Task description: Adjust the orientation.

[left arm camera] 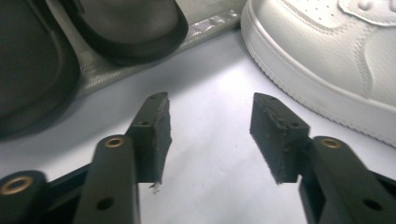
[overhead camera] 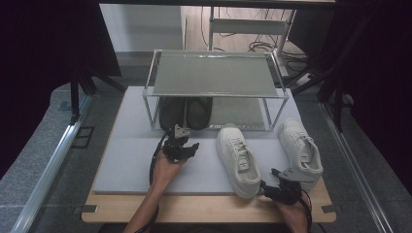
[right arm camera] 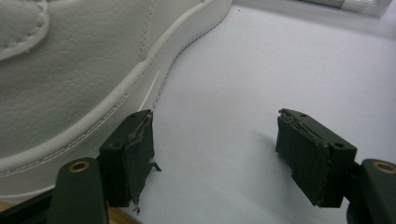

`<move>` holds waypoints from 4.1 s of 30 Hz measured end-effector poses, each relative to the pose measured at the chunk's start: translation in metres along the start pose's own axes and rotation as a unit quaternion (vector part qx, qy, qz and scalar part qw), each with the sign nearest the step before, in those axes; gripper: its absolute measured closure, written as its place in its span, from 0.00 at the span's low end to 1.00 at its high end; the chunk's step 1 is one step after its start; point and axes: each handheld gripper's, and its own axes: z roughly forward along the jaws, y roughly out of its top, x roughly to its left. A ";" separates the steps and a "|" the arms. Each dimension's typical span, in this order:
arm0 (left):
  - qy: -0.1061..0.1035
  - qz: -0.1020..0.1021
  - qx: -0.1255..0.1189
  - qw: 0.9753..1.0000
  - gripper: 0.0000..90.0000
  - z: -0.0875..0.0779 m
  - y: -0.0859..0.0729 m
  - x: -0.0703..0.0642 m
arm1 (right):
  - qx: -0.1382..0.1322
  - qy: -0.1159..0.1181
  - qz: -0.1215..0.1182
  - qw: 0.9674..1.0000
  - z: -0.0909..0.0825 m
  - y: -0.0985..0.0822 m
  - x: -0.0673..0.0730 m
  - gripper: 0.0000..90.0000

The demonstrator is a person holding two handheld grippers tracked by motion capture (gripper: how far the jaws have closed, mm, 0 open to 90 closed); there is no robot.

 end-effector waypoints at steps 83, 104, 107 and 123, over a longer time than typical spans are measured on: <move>0.069 -0.024 -0.024 0.997 0.15 -0.068 -0.120 -0.008 | 0.072 0.096 -0.003 0.993 -0.003 0.102 0.009 0.53; 0.070 -0.025 -0.024 0.997 0.16 -0.068 -0.120 -0.008 | 0.110 0.116 0.092 0.983 0.011 0.105 -0.003 0.90; 0.070 -0.026 -0.024 0.997 0.16 -0.068 -0.120 -0.008 | 0.104 0.129 0.120 0.979 0.010 0.104 -0.010 0.90; 0.070 -0.024 -0.024 0.997 0.16 -0.068 -0.120 -0.008 | 0.093 0.186 0.158 0.965 0.003 0.119 -0.017 0.91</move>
